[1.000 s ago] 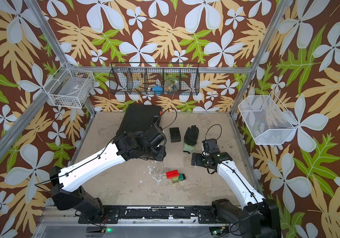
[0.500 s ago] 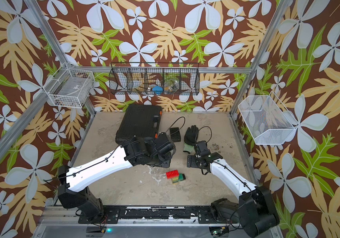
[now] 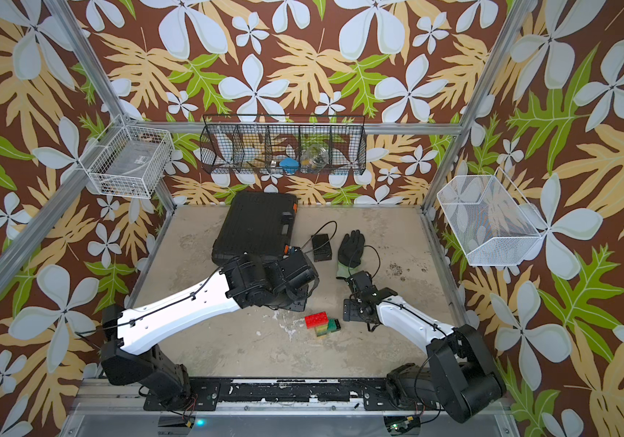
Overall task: Assemble a giraffe with lego
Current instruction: Move the lego brick at the center of the board, then assemble the lego brick with the lego brick.
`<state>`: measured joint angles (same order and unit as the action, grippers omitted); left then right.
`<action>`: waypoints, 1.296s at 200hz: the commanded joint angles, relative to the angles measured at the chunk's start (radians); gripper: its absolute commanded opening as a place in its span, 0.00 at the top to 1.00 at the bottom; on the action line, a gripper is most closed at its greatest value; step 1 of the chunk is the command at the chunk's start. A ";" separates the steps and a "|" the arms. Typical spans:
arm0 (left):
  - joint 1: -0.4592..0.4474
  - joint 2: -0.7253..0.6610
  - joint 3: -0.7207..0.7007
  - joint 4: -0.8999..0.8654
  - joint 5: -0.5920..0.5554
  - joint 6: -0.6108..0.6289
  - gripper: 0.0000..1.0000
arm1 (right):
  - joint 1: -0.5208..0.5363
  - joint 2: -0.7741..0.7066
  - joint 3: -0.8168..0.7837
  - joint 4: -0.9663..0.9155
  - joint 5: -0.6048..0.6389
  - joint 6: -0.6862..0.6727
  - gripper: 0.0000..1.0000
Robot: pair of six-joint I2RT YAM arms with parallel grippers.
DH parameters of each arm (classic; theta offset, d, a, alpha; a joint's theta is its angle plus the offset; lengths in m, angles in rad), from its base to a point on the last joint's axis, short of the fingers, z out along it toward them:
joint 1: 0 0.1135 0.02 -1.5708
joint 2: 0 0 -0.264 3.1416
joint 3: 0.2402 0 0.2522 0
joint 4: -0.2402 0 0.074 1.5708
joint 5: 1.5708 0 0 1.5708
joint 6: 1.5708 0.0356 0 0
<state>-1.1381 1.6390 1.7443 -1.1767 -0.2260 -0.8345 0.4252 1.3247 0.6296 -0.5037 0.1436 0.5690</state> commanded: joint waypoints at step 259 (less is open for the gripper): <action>-0.040 0.056 -0.061 0.071 0.049 0.049 0.92 | 0.219 -0.415 -0.048 -0.146 -0.033 0.218 0.02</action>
<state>-1.1618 1.6501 1.6314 -1.1069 -0.1734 -0.7834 0.6987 0.9985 0.5598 -0.5900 0.1295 0.8104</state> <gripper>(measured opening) 0.358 0.975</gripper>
